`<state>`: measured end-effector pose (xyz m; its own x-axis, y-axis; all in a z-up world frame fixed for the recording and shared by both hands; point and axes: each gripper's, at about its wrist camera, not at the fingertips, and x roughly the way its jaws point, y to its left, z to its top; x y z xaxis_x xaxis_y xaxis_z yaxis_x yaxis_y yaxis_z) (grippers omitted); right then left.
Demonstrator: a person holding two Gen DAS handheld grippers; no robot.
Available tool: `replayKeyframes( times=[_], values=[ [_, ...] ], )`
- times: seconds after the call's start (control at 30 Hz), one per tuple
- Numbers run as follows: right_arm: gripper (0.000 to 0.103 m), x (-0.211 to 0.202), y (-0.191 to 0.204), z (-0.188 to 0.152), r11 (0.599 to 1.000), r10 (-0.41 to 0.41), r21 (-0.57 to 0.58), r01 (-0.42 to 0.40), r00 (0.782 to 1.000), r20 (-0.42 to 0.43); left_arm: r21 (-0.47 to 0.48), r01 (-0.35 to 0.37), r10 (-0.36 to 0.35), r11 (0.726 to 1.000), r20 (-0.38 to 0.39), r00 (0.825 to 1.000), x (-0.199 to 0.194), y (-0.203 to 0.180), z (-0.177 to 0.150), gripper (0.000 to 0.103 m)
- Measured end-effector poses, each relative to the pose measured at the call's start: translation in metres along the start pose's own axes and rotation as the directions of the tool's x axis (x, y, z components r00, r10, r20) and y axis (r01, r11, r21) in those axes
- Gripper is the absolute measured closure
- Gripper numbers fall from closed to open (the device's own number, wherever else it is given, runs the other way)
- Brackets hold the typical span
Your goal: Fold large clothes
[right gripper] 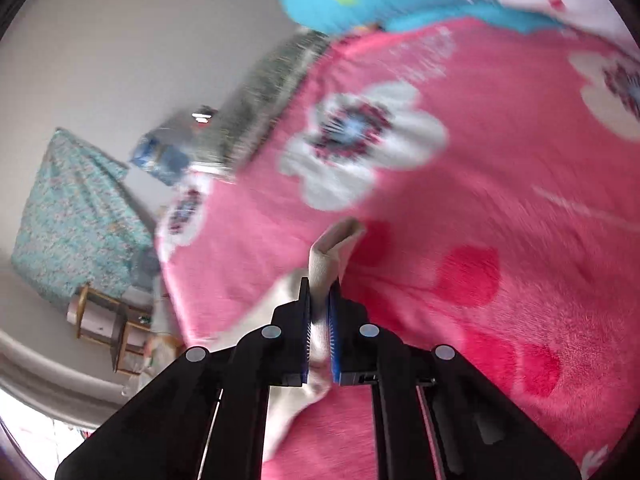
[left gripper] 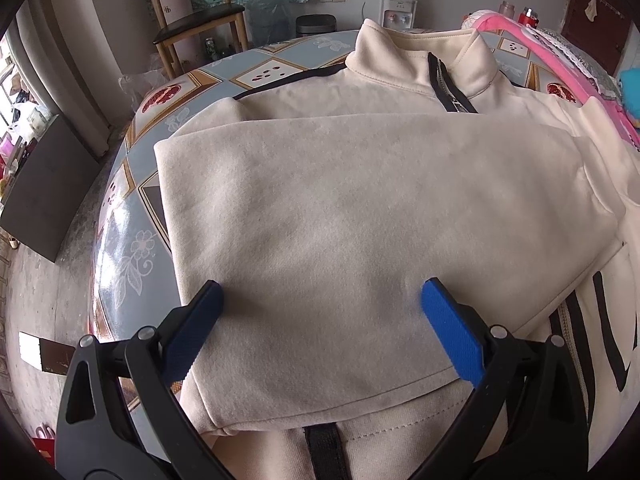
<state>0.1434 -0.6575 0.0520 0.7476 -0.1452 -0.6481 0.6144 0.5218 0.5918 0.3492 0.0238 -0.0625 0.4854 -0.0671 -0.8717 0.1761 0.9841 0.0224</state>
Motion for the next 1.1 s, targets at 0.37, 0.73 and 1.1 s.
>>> replayKeyframes(
  times=[0.37, 0.73, 1.1],
  values=[
    [0.095, -0.058, 0.262, -0.095, 0.814, 0.380, -0.426, -0.394, 0.917, -0.123, 0.003, 0.012, -0.012, 1.000, 0.033, 0.999, -0.003, 0.001, -0.004, 0.006],
    [0.095, 0.055, 0.410, -0.334, 0.594, 0.319, -0.501, -0.629, 0.756, -0.571, -0.006, 0.106, -0.105, 0.994, 0.074, 0.992, -0.045, 0.029, -0.033, 0.006],
    [0.060, 0.114, 0.407, -0.478, 0.522, -0.010, -0.441, -0.731, 0.511, -0.860, 0.017, 0.210, -0.210, 0.977, 0.166, 0.963, -0.075, 0.058, -0.049, 0.007]
  ],
)
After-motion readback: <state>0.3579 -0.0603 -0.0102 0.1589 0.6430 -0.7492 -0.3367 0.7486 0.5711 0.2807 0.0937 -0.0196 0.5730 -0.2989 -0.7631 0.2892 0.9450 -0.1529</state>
